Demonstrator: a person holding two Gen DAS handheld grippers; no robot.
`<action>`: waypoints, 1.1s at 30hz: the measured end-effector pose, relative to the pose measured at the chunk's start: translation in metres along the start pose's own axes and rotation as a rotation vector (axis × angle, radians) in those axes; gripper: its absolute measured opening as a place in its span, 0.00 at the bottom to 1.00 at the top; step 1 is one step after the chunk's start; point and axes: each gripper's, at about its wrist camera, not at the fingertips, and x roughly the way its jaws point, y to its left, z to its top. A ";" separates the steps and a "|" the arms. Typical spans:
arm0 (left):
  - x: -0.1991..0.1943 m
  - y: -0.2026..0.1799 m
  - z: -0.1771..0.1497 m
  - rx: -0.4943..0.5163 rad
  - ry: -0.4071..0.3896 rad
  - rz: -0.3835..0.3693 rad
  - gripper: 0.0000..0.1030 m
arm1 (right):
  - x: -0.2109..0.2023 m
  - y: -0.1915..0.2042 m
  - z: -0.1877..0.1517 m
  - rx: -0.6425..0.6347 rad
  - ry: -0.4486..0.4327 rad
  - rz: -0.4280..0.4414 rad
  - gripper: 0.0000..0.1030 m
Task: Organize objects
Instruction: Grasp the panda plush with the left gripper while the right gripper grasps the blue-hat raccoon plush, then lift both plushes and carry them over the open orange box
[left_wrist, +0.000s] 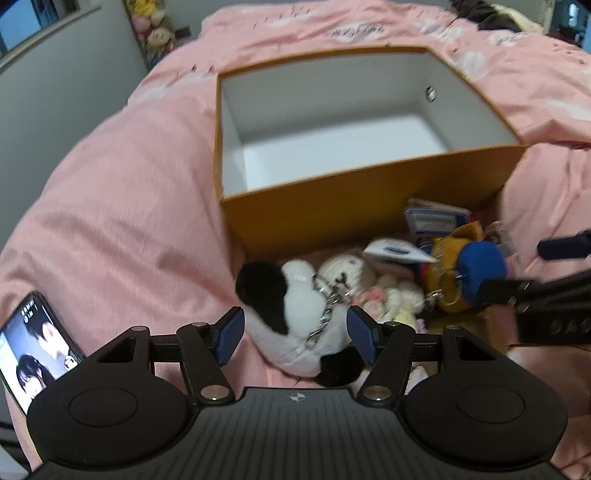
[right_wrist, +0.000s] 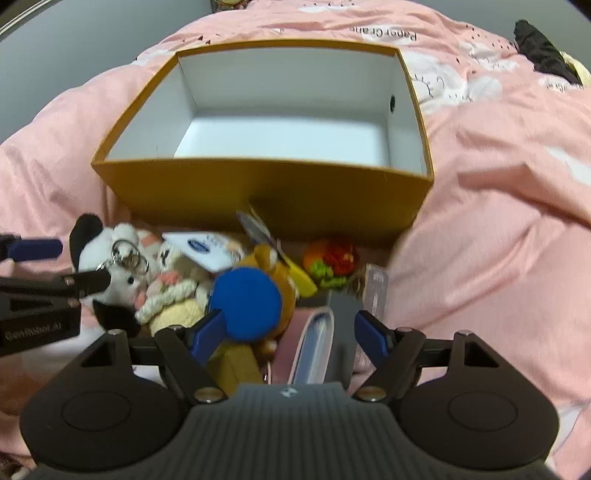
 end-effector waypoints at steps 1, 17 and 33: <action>0.005 0.002 0.000 -0.011 0.021 -0.005 0.71 | 0.002 0.000 0.004 -0.005 0.000 0.007 0.76; 0.042 0.002 0.006 -0.015 0.153 -0.042 0.79 | 0.032 0.030 0.029 -0.154 0.051 0.135 0.75; 0.047 0.010 0.005 -0.058 0.167 -0.089 0.78 | 0.047 0.026 0.033 -0.136 0.084 0.090 0.60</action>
